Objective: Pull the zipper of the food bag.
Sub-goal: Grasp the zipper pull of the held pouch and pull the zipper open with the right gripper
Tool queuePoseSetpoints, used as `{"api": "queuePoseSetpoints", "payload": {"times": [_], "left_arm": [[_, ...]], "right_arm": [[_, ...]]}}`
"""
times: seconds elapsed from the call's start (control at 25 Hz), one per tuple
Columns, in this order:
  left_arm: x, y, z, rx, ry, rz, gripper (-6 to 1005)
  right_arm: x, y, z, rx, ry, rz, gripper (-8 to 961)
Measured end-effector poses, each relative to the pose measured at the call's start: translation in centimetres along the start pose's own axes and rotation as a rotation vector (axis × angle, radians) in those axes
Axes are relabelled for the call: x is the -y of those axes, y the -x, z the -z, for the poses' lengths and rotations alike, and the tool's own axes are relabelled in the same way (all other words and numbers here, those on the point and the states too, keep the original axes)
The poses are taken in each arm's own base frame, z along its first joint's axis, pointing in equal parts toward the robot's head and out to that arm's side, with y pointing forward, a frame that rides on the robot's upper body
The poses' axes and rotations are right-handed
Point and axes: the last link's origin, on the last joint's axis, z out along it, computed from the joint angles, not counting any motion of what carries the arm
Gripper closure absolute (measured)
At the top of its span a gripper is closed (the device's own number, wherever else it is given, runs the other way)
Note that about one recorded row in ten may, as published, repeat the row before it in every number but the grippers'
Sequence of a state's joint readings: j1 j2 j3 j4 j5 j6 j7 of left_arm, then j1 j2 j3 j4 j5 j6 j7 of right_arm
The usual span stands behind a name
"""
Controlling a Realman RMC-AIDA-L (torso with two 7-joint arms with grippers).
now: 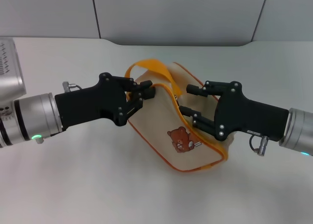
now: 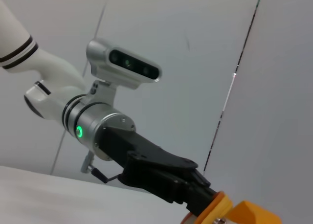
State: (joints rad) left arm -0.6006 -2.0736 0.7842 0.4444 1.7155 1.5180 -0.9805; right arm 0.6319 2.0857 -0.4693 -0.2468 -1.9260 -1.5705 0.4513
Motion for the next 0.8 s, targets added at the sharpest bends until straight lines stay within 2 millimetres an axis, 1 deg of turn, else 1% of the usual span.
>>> {"api": "queuePoseSetpoints", "payload": {"times": [0.16,0.4,0.6,0.8], "left_arm": [[0.1,-0.3,-0.3,-0.002,0.009,-0.004,913],[0.0,-0.5,-0.6,-0.007,0.024,0.001,918],[-0.1,-0.5,-0.6,-0.012,0.027,0.008,921],[-0.1,-0.5,-0.6,-0.015,0.028,0.01,924]], "right_arm": [[0.3,-0.2,-0.4,-0.019,-0.002,0.008,520],[0.0,-0.3,-1.1,-0.022,0.001,0.037,544],[-0.2,-0.3,-1.3,-0.013,-0.005,0.048,717],[-0.3,-0.2,-1.5,-0.011,0.007,0.051,766]]}}
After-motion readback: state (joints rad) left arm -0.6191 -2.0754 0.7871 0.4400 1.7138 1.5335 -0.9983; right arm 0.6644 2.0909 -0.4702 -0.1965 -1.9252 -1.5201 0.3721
